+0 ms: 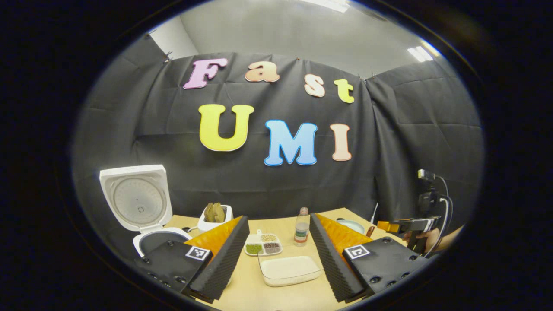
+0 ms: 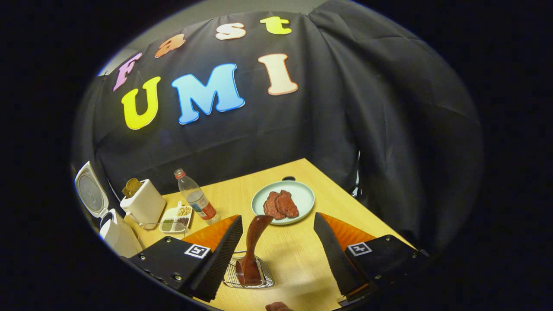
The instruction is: Close the left gripper, press the button to open the rice cooker; take a wooden spoon from the chopstick holder with the right hand, scoop a spoonful of rice and pour it into the rice cooker, then put the wooden spoon back into the chopstick holder.
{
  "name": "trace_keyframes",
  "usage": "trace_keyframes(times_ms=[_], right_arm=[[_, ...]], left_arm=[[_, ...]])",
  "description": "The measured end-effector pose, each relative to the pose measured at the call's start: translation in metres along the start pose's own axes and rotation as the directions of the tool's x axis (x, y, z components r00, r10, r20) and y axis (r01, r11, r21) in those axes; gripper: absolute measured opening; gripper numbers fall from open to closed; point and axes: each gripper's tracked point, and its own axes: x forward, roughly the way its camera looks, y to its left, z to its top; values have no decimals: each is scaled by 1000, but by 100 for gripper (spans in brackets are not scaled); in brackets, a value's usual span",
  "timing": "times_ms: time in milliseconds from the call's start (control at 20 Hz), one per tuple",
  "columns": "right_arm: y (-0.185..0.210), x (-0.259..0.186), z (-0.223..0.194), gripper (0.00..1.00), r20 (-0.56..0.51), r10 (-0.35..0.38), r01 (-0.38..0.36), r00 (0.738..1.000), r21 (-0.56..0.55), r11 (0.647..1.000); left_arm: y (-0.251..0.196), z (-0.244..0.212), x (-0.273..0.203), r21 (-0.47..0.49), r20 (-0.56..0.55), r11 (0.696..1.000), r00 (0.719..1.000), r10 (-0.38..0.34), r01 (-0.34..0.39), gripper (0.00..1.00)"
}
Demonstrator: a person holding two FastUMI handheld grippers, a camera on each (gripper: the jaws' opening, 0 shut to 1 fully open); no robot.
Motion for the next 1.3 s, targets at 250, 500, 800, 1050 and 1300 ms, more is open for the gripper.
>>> trace_keyframes(times_ms=[250, 500, 800, 1050, 1300], right_arm=[[46, -36, 81, 99, 148, 88, -80, 985, -63, 995], [113, -69, 130, 99, 218, 264, -243, 940, -117, 963], [151, -76, 142, 99, 228, 340, -314, 912, -145, 938], [161, -65, 132, 99, 195, 355, -328, 914, -158, 931], [156, -49, 131, 99, 176, 336, -315, 925, -137, 939]], left_arm=[[37, 17, 3, -5, 9, 997, 997, 74, -74, 97], [89, 35, 12, -84, 0, 989, 993, 118, -118, 96], [183, 89, 17, -63, 58, 968, 967, 246, -243, 96], [253, 127, 30, 18, 110, 928, 923, 369, -373, 96], [322, 140, 49, -19, 124, 875, 867, 482, -484, 98]])
